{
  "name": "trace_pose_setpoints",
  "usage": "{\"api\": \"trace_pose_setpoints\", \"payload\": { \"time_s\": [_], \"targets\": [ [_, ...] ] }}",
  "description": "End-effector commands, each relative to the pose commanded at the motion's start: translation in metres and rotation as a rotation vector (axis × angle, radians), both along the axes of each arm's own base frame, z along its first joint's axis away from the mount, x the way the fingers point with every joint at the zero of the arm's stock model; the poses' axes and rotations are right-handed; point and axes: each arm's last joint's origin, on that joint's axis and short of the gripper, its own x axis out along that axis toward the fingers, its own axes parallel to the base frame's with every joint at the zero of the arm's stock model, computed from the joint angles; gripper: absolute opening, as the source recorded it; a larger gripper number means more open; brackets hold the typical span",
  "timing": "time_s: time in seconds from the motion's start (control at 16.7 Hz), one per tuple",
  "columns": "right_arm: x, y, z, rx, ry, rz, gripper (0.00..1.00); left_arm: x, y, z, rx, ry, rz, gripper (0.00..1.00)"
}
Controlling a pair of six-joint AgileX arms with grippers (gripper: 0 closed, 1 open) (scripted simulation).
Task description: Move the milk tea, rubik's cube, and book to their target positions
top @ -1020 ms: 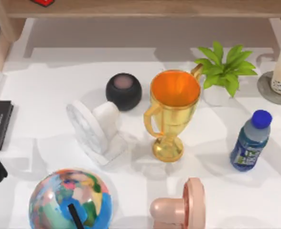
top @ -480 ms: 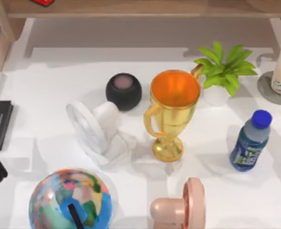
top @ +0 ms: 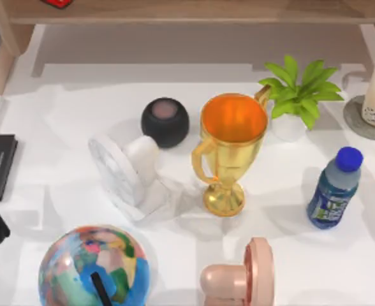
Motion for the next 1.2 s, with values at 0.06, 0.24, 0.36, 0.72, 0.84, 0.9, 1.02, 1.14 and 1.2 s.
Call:
{"api": "trace_pose_setpoints", "payload": {
  "time_s": [0.06,0.24,0.36,0.72,0.84,0.9,1.02,1.14,1.2],
  "targets": [
    [0.0,-0.001,0.001,0.001,-0.003,-0.001,0.0,0.0,0.0,0.0,0.0,0.0,0.0,1.0],
    [0.002,-0.02,0.027,0.018,-0.081,-0.033,0.0,0.0,0.0,0.0,0.0,0.0,0.0,1.0],
    [0.005,-0.036,0.053,0.03,-0.158,-0.061,0.0,0.0,0.0,0.0,0.0,0.0,0.0,1.0],
    [0.067,-0.032,0.048,0.017,-0.138,-0.053,0.0,0.0,0.0,0.0,0.0,0.0,0.0,1.0],
    [0.089,-0.014,0.02,0.005,-0.06,-0.023,0.0,0.0,0.0,0.0,0.0,0.0,0.0,1.0],
    [0.096,-0.007,0.01,0.001,-0.03,-0.012,0.0,0.0,0.0,0.0,0.0,0.0,0.0,1.0],
    [0.101,-0.001,-0.001,-0.003,0.001,-0.006,0.0,0.0,0.0,0.0,0.0,0.0,0.0,1.0],
    [0.101,-0.001,-0.001,-0.003,0.001,-0.006,0.0,0.0,0.0,0.0,0.0,0.0,0.0,1.0],
    [0.101,-0.001,-0.001,-0.003,0.001,-0.006,0.0,0.0,0.0,0.0,0.0,0.0,0.0,1.0]
  ]
}}
